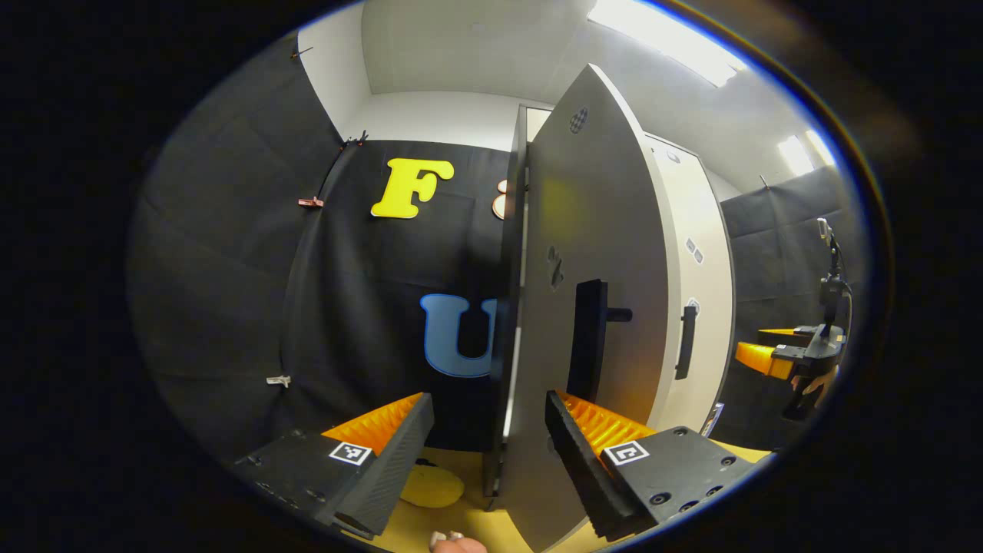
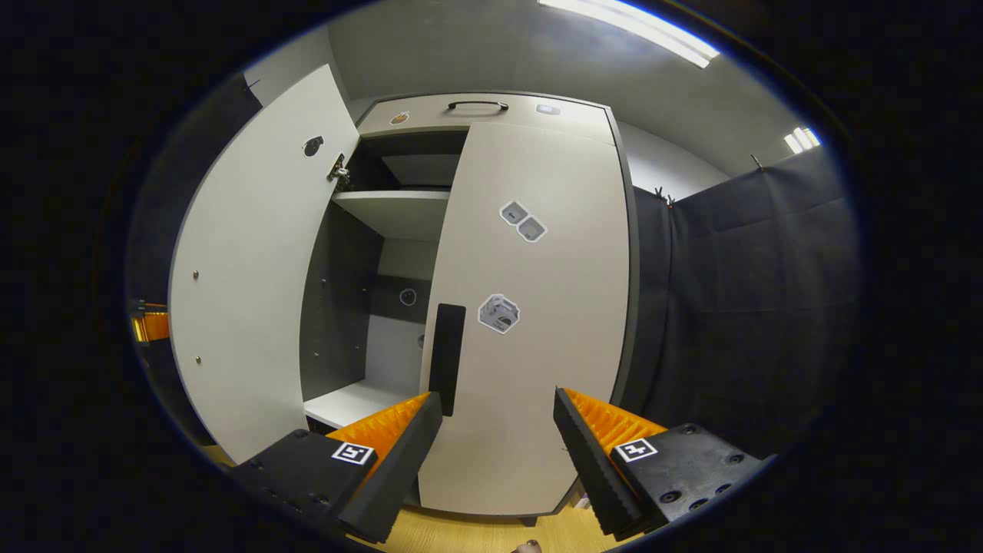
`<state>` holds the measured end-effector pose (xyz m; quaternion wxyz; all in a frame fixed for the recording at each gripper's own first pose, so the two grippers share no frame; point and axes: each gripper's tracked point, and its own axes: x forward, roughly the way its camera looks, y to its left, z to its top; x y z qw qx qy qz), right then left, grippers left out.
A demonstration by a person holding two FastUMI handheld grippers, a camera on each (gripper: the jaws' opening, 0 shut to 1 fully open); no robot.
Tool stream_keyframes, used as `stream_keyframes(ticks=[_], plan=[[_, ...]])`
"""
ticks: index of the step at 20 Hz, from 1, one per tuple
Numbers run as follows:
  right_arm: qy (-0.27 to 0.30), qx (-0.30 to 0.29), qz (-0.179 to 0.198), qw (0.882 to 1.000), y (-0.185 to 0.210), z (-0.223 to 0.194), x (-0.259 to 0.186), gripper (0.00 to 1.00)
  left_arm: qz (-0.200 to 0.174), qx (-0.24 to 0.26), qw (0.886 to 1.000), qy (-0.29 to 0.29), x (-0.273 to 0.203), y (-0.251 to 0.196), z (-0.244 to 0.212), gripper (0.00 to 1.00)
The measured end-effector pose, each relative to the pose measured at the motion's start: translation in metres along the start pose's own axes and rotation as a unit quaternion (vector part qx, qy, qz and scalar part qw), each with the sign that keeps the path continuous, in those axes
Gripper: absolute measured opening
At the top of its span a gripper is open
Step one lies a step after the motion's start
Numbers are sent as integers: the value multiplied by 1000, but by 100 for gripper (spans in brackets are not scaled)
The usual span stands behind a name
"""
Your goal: Grasp the bottle in the cabinet with the left hand and place it on the coaster, then close the right door with the right hand and the left door with the left hand.
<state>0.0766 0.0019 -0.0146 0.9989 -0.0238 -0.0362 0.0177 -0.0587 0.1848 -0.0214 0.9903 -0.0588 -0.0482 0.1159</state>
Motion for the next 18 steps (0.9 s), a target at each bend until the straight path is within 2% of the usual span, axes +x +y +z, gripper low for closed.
stream_keyframes(ticks=[3,9,14,18], plan=[[6,8,21,1000,-10,-6,11,97,-14,-12,1000,2,8,-33,-5,94],[-1,-5,41,999,-32,-3,17,98,-58,10,998,-1,31,-104,-11,94],[-10,-7,48,999,-38,2,8,97,-59,21,998,18,34,-117,-26,94],[-1,20,51,998,-33,2,0,97,-59,28,998,24,28,-120,-28,94]])
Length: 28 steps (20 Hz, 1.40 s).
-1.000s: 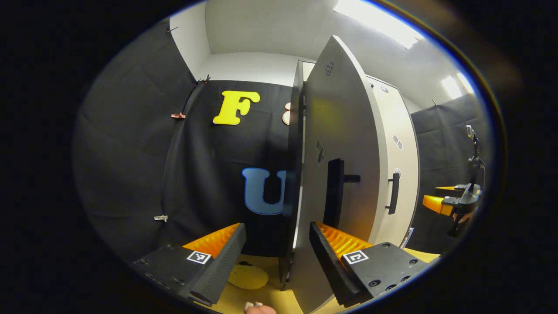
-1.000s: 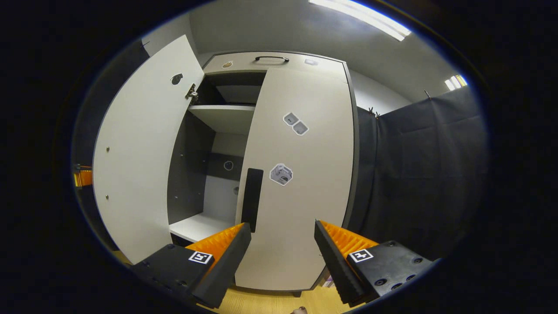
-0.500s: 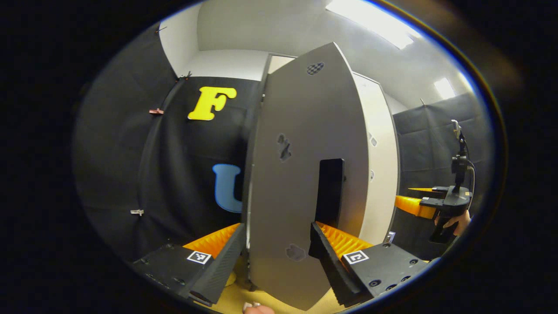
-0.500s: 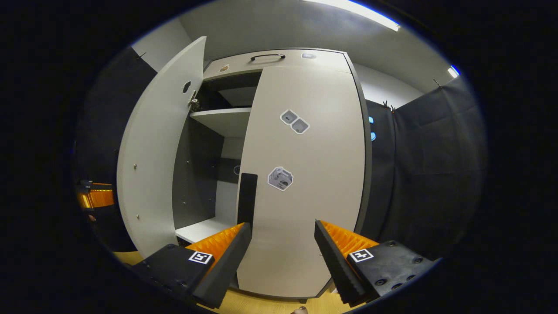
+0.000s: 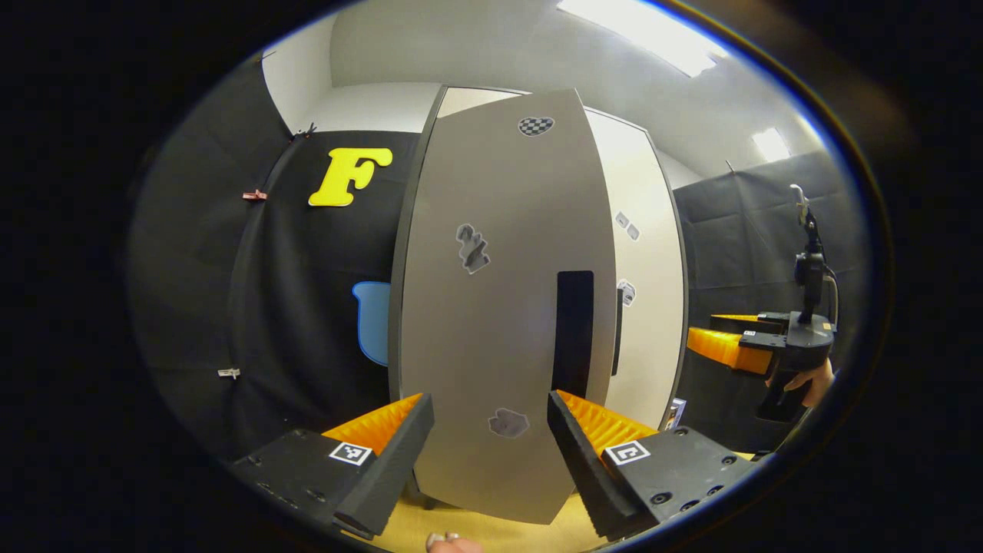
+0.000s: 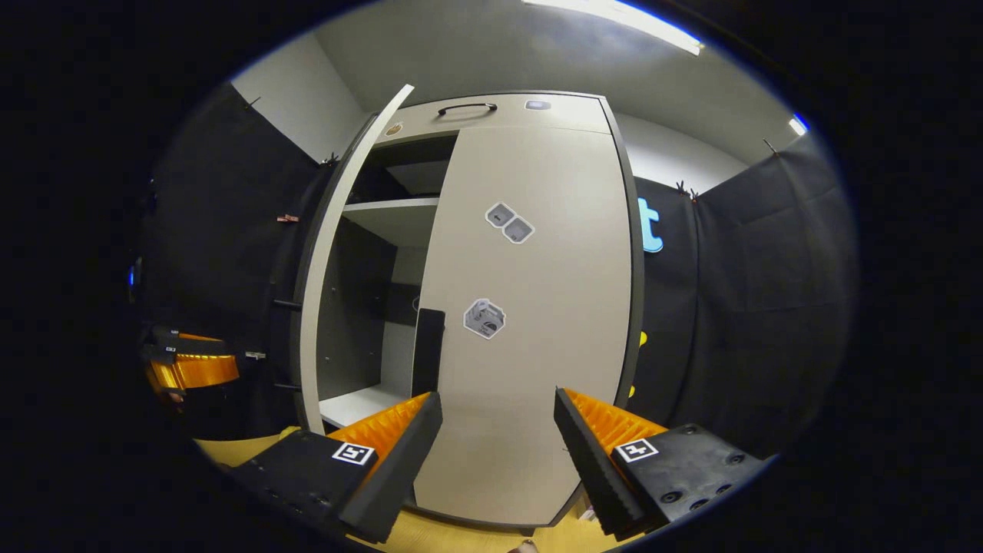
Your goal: Grasp the bottle in the cabinet with the left hand and place it on the coaster, then close the right door with the right hand and the left door with the left hand.
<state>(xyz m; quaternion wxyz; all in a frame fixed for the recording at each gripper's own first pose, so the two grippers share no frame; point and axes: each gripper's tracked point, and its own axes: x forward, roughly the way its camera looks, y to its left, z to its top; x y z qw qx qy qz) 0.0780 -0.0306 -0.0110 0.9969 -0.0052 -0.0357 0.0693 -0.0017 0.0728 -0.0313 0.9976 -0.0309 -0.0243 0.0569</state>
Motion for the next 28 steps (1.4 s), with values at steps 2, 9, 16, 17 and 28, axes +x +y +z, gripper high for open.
stream_keyframes(ticks=[2,9,16,17,28], plan=[[-4,16,5,1000,7,5,-6,98,1,17,1000,9,-2,-3,-3,94],[0,27,-7,1000,13,8,-31,97,-27,21,999,16,1,-29,-9,95],[14,25,-33,999,2,6,-52,97,-61,15,998,15,10,-50,-12,95],[17,27,-36,999,0,4,-55,97,-63,13,998,15,10,-51,-13,95],[21,30,-33,999,1,3,-54,97,-52,23,998,11,8,-47,-12,95]])
